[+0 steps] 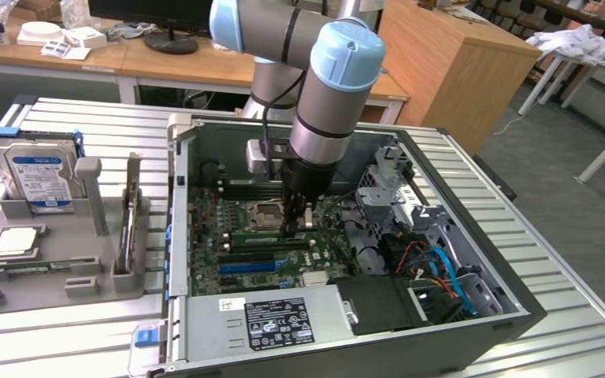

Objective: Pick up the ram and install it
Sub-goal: 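Insert the ram into the slot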

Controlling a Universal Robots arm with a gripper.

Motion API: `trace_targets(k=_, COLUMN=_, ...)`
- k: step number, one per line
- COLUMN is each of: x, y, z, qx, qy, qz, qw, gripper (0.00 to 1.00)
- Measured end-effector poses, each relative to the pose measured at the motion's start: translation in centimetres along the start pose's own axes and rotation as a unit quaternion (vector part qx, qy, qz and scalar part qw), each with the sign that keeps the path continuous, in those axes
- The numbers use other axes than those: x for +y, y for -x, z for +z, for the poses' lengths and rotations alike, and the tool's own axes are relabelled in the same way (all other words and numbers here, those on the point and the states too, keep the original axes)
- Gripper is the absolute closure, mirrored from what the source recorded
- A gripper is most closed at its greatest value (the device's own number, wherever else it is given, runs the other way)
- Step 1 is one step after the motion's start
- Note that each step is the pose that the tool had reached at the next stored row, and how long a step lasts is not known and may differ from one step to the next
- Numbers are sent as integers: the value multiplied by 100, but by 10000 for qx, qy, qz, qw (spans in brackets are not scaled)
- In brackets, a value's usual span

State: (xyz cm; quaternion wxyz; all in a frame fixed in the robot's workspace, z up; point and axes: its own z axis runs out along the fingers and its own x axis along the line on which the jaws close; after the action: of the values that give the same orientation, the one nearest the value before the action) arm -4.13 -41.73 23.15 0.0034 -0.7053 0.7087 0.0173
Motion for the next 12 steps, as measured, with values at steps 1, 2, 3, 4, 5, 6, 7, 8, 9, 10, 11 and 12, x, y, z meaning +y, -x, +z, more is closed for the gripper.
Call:
trace_targets(k=1, x=0, y=0, z=0, qx=0, qy=0, qz=-3, qw=10000, gripper=88)
trace_targets(k=2, x=0, y=0, z=0, qx=0, qy=0, qz=-8, qw=10000, gripper=88)
trace_targets(k=3, x=0, y=0, z=0, qx=0, qy=0, qz=-10, qw=10000, gripper=88)
trace_targets(k=4, x=0, y=0, z=0, qx=0, qy=1, qz=-10, qw=10000, gripper=88)
trace_targets(k=5, x=0, y=0, z=0, qx=0, qy=1, qz=-10, qw=10000, gripper=88)
trace_targets(k=6, x=0, y=0, z=0, qx=0, qy=0, qz=-10, qw=10000, gripper=88)
trace_targets(k=7, x=-1, y=0, z=0, qx=0, qy=0, qz=-15, qw=10000, gripper=88)
trace_targets(k=8, x=-1, y=0, z=0, qx=0, qy=1, qz=-19, qw=10000, gripper=88)
trace_targets(k=9, x=-1, y=0, z=0, qx=1, qy=1, qz=-20, qw=10000, gripper=88)
trace_targets(k=10, x=-1, y=0, z=0, qx=0, qy=1, qz=-20, qw=10000, gripper=88)
trace_targets(k=11, x=-2, y=0, z=0, qx=0, qy=1, qz=-21, qw=10000, gripper=88)
trace_targets(k=12, x=-2, y=0, z=0, qx=0, qy=1, qz=-21, qw=10000, gripper=88)
